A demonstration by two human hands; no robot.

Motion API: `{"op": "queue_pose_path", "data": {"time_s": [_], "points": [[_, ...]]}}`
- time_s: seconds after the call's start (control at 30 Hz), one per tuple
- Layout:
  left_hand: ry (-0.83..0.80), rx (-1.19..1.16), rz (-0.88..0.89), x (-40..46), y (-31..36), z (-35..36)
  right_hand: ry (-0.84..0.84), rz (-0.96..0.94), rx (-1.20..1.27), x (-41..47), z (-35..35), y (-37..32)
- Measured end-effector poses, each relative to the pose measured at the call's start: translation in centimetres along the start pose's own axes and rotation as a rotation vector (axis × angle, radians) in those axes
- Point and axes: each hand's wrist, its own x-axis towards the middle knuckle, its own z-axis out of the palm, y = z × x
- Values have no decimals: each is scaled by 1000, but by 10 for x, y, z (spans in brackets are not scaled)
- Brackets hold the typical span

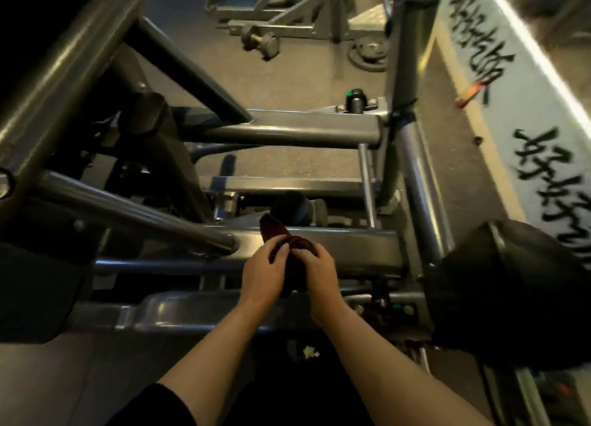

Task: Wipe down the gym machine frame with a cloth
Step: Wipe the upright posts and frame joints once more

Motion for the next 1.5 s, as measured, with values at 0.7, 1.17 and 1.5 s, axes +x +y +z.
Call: {"op": "queue_pose_path", "data": {"time_s": [0.7,1.17,1.5], "points": [[-465,-93,-154,-60,-8,121,878,-181,-234,-60,-139,63],[-552,-22,-338,-33,-55,155,499,-43,-466,45,-173,84],[-593,-82,-304,-35,-63,154,761,-222,-600,-1,-161,123]]}}
